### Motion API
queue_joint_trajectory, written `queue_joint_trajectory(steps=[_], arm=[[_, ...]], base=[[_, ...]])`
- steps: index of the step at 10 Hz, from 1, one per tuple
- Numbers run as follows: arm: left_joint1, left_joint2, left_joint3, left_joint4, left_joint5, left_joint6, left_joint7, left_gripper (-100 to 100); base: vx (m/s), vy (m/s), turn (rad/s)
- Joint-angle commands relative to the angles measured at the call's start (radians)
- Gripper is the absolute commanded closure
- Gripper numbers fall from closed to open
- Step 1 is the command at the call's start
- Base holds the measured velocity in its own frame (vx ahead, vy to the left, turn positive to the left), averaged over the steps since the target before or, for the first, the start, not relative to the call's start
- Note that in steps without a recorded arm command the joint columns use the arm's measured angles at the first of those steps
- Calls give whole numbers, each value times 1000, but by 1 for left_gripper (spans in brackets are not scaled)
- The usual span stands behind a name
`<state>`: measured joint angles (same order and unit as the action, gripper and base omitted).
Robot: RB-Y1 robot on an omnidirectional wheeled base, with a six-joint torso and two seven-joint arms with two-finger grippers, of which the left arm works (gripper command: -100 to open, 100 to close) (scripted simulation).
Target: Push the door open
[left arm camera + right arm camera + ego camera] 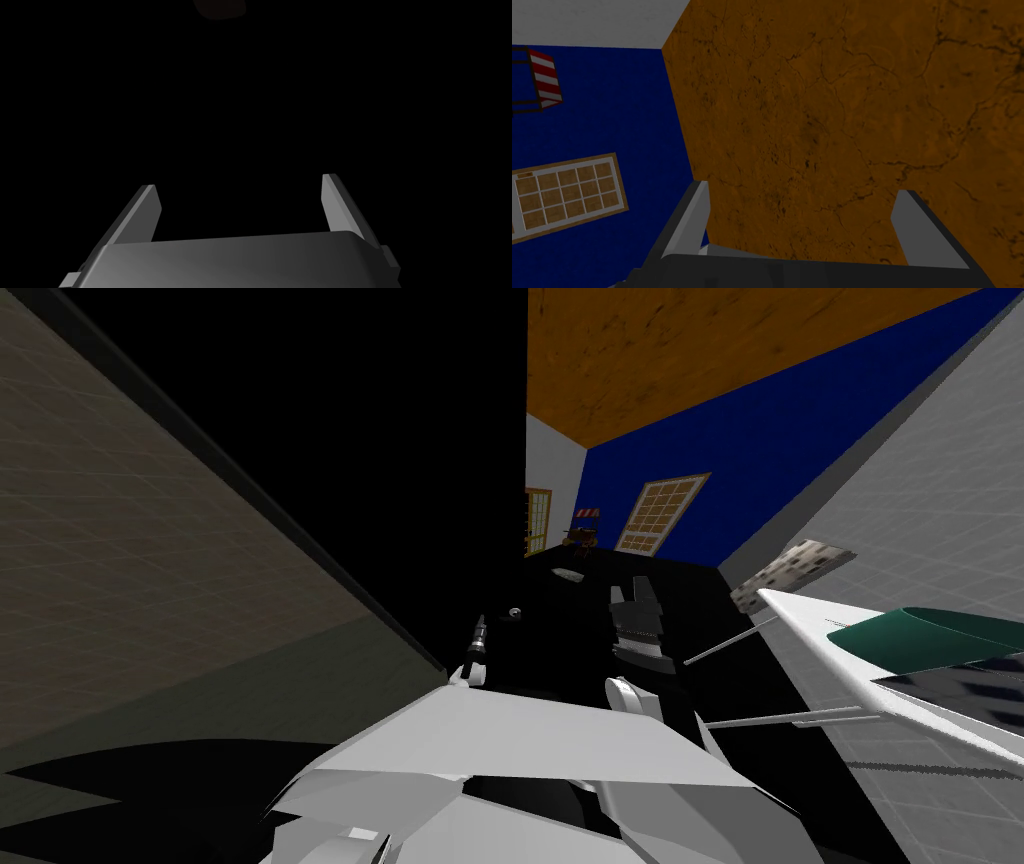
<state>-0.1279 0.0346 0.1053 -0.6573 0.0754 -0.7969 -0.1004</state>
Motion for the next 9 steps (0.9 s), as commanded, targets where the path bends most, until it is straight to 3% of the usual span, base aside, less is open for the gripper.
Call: queue_joint_trajectory(steps=[1, 5, 9], arm=[[-22, -4, -2, 31, -5, -10, 3, -100], [-74, -34, -14, 96, -23, -27, 12, -100], [-111, -64, -22, 141, -36, -39, 18, -100]], base=[[-36, -17, 90], [-66, -36, 125], [-139, -110, 78]])
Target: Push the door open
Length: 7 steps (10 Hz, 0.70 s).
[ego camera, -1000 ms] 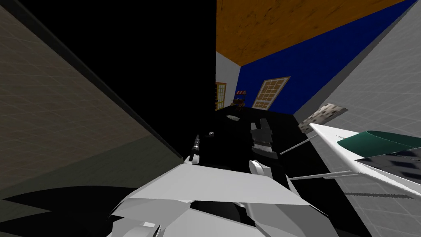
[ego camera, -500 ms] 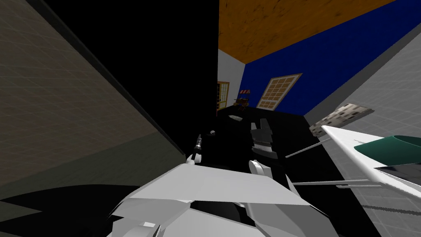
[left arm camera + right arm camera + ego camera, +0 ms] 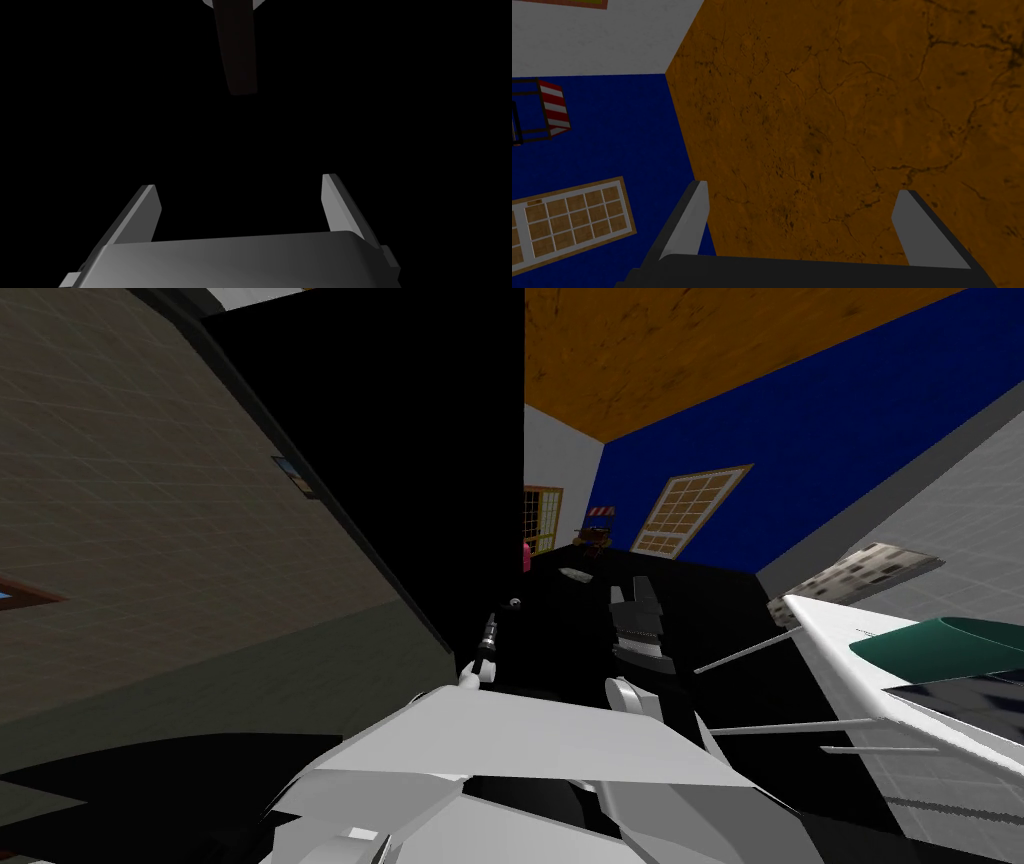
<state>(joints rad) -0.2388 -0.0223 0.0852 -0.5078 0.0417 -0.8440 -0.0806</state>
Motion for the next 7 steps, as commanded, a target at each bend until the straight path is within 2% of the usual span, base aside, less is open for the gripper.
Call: queue_joint_trajectory(steps=[1, 3, 7], arm=[[-6, -13, -3, -1, -4, 7, 0, -100], [-13, -20, -5, 8, -7, 4, 1, -100], [-20, -26, -5, 18, -8, 1, 2, -100]], base=[[-133, -160, 42], [-146, -135, 24], [-83, -72, 9]])
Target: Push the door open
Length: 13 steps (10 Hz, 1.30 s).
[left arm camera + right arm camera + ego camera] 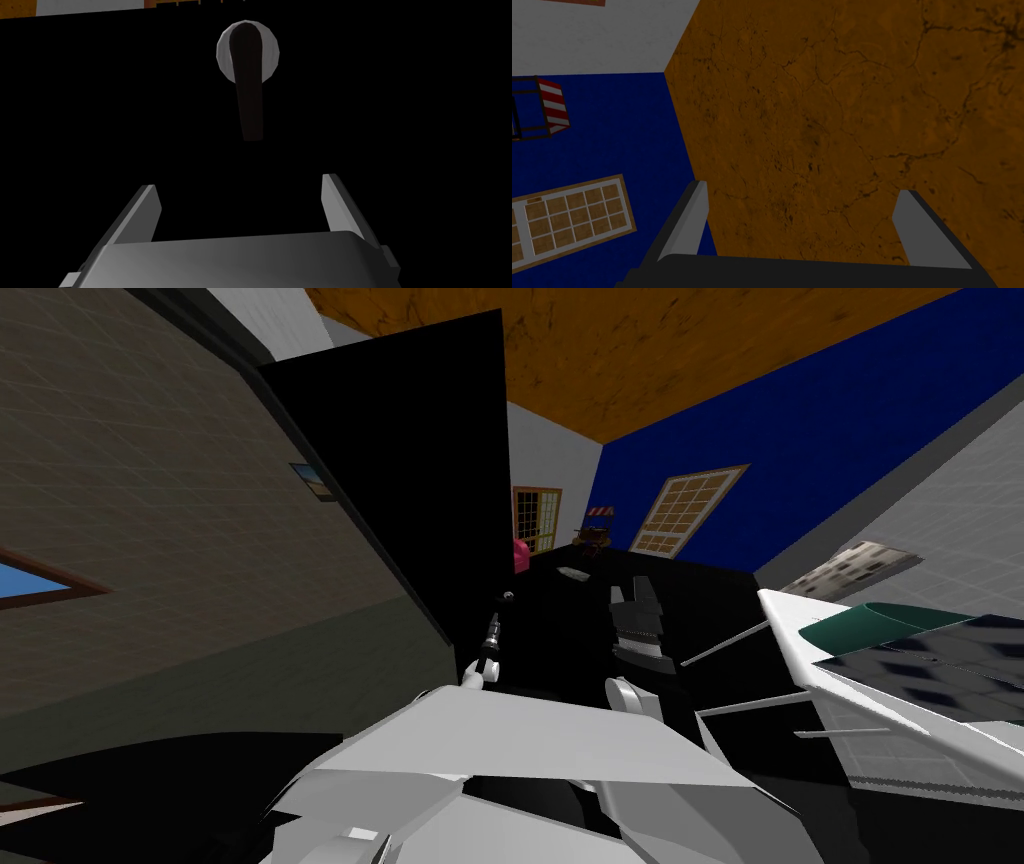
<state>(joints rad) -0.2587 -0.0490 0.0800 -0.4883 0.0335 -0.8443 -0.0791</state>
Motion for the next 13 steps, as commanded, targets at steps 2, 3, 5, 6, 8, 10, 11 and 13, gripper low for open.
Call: queue_joint_trajectory(steps=[2, 3, 5, 6, 8, 10, 11, 13], arm=[[0, 15, 1, 0, 0, 0, 0, -100], [0, 21, 1, 0, 1, 0, 0, -100], [-1, 48, 2, 1, 2, -1, 0, -100], [-1, 66, 4, 1, 2, -1, -1, -100], [-1, 79, 6, 2, 4, -1, -1, -100], [-3, 84, 10, 3, 6, -2, -1, -100], [-3, 74, 12, 4, 7, -3, -2, -100], [-4, 34, 15, 5, 9, -4, -2, -100]], base=[[69, 100, 0], [129, 118, -5], [147, 138, -5], [191, 84, -26], [193, 18, -13], [168, -78, -36], [181, -133, -25], [155, -159, -28]])
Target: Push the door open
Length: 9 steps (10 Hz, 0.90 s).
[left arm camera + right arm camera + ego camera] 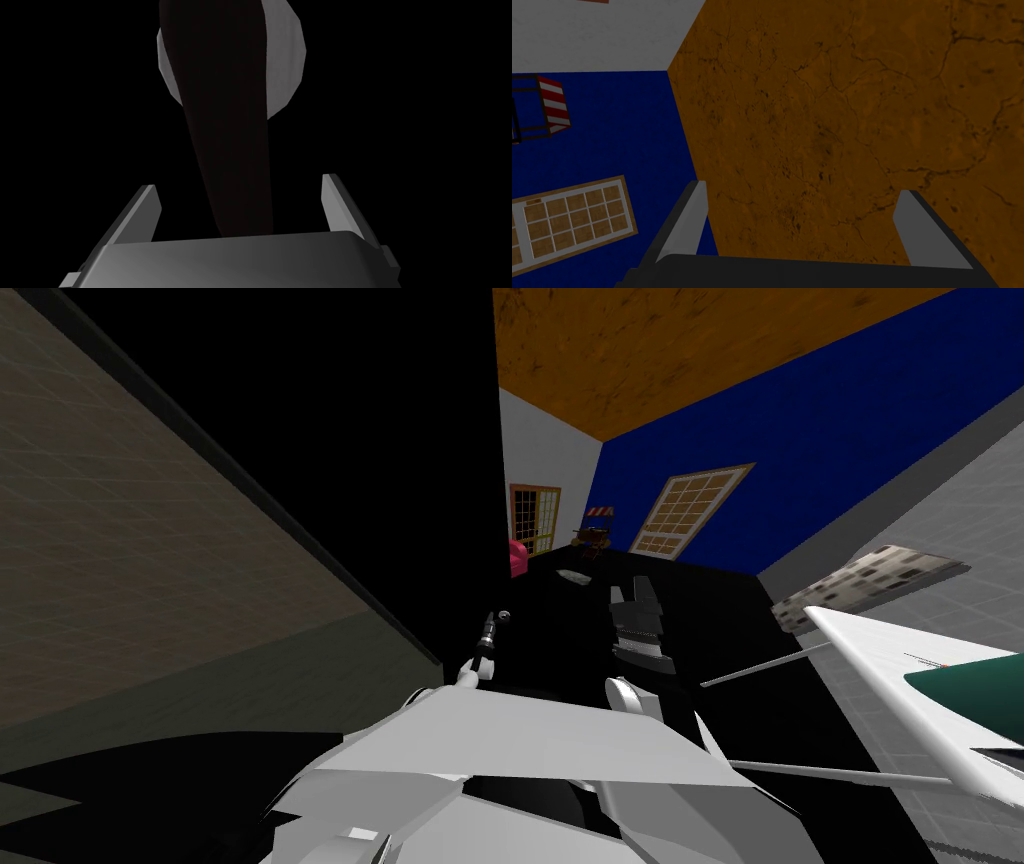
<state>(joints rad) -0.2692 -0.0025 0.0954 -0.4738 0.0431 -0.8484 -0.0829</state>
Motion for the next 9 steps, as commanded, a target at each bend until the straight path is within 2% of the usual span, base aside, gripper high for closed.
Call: queue_joint_trajectory(steps=[1, 2, 3, 8, 9], arm=[[6, -28, 0, -9, 0, 0, 2, -100], [16, -20, -2, -27, -2, 6, 0, -100], [16, -20, -2, -27, -2, 6, 0, 100], [16, -20, -2, -27, -2, 6, 0, 100], [18, 4, 13, -26, 9, 9, -7, 100]], base=[[84, -133, -17], [29, -56, 3], [0, 0, 0], [-6, 9, -8], [90, -87, 36]])
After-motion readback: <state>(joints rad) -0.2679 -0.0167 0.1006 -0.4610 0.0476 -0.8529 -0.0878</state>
